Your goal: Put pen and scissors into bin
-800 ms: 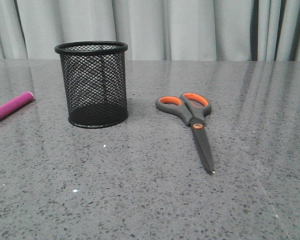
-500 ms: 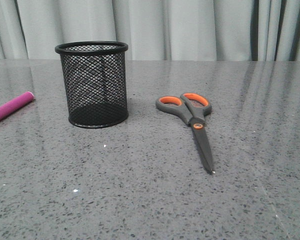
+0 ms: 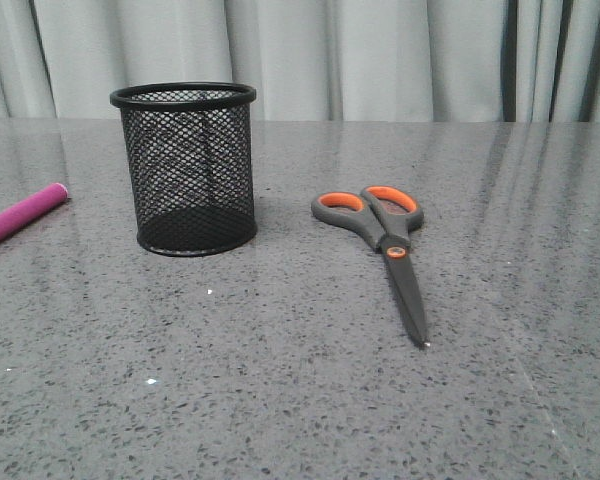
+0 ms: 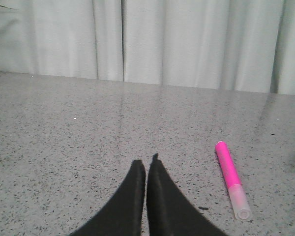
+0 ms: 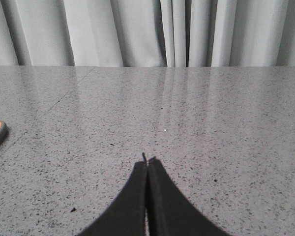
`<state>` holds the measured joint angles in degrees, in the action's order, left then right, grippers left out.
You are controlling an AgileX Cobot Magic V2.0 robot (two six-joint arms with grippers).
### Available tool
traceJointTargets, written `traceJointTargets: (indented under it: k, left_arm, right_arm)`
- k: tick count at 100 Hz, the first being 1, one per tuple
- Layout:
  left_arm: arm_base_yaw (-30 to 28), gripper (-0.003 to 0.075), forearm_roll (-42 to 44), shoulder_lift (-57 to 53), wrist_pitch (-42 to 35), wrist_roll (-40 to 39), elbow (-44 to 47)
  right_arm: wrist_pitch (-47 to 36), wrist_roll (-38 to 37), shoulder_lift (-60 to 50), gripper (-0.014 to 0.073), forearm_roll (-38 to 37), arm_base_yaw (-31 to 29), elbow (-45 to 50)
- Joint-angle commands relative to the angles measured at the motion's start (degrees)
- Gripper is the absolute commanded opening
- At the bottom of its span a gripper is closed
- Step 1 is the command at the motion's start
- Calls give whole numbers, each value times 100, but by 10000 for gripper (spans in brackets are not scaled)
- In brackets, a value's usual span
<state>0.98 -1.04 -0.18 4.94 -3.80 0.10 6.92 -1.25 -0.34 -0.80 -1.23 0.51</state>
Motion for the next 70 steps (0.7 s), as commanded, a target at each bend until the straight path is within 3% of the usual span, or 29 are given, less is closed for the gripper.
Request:
traceJointTargets:
  k: [1, 70]
  left_arm:
    - [49, -21, -36, -150, -494, -44, 127]
    - [49, -21, -36, -150, -494, -44, 127]
  right_arm:
    - [-453, 48, -125, -68, -48, -34, 101]
    - [-552, 48, -125, -68, -48, -34, 101]
